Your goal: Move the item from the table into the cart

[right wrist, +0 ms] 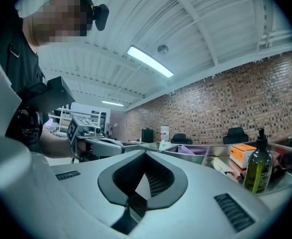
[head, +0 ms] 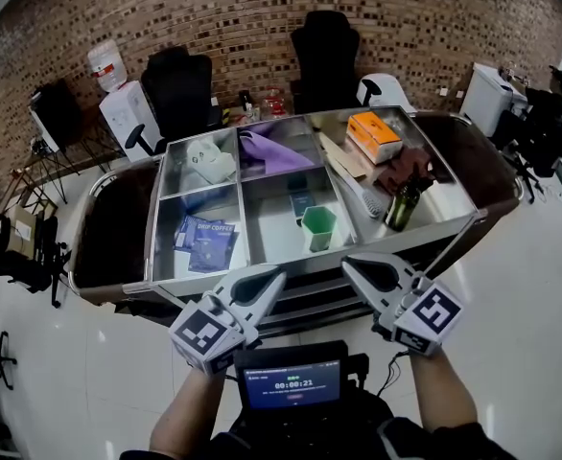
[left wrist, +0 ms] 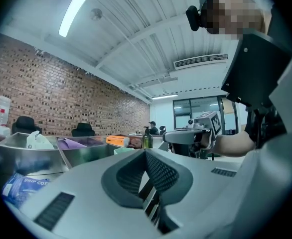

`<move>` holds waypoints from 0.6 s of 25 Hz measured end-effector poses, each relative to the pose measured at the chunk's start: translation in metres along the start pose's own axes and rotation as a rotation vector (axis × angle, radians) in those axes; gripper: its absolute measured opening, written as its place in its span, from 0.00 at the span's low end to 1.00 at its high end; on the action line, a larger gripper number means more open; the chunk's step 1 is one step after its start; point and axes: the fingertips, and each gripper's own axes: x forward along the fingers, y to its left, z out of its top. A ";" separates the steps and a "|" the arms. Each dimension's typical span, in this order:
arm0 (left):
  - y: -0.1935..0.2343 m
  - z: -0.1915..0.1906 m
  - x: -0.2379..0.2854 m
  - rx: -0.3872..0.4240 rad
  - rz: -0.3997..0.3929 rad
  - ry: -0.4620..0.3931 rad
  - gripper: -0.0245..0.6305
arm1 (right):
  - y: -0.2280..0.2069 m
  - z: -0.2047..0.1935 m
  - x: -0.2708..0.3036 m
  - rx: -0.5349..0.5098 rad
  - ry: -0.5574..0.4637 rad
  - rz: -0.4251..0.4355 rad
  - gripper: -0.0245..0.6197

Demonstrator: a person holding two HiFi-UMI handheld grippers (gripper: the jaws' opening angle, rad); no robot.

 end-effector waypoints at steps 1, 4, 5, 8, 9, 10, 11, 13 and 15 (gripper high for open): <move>0.000 0.000 -0.001 0.001 0.000 0.001 0.01 | 0.000 0.001 -0.001 0.005 -0.005 -0.007 0.01; -0.004 0.002 -0.002 -0.003 -0.002 0.002 0.01 | 0.003 0.003 -0.003 -0.015 0.004 -0.003 0.01; -0.005 0.003 -0.002 -0.003 -0.002 0.001 0.01 | 0.003 0.002 -0.004 -0.016 0.007 -0.003 0.01; -0.008 0.003 0.001 -0.001 0.001 0.002 0.01 | -0.001 0.001 -0.007 -0.003 0.001 -0.018 0.01; -0.008 0.001 0.002 -0.001 0.002 0.002 0.01 | -0.001 0.000 -0.007 -0.010 0.000 -0.012 0.01; -0.009 -0.001 0.003 -0.002 0.004 0.003 0.01 | 0.000 -0.001 -0.008 -0.018 0.001 -0.003 0.01; -0.009 -0.004 0.004 -0.002 0.006 0.003 0.01 | 0.000 -0.002 -0.009 -0.022 0.004 0.003 0.01; -0.010 -0.005 0.005 -0.002 0.007 0.002 0.01 | 0.000 -0.004 -0.011 -0.022 0.008 0.003 0.01; -0.014 -0.004 0.006 -0.005 0.003 0.003 0.01 | -0.001 -0.003 -0.013 -0.020 0.009 0.000 0.01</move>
